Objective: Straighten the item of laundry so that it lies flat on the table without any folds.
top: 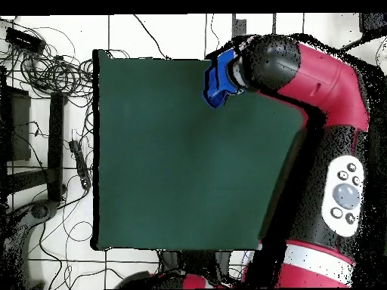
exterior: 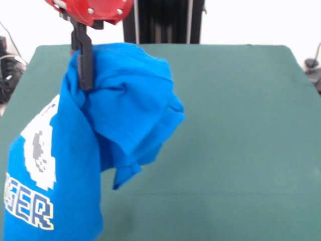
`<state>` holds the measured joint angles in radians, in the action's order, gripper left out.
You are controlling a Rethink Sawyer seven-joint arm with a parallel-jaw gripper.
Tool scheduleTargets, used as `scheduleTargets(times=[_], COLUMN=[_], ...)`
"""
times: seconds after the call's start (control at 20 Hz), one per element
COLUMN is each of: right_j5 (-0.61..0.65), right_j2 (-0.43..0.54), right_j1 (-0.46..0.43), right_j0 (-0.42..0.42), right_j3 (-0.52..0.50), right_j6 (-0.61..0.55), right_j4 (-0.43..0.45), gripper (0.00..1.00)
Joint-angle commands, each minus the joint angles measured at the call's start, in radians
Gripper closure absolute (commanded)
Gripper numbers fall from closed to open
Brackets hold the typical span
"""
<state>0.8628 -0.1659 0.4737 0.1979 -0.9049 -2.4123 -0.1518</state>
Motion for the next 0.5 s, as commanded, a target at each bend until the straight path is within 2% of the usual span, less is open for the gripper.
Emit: scheduleTargets(times=[0.05,0.5], right_j5=[0.142,0.14], right_j2=[-0.031,-0.025], right_j1=[-0.079,-0.106], right_j0=[-0.078,-0.098], right_j3=[0.1,0.181], right_j6=[-0.39,-0.405], right_j4=[-0.062,-0.098], gripper=[1.0,1.0])
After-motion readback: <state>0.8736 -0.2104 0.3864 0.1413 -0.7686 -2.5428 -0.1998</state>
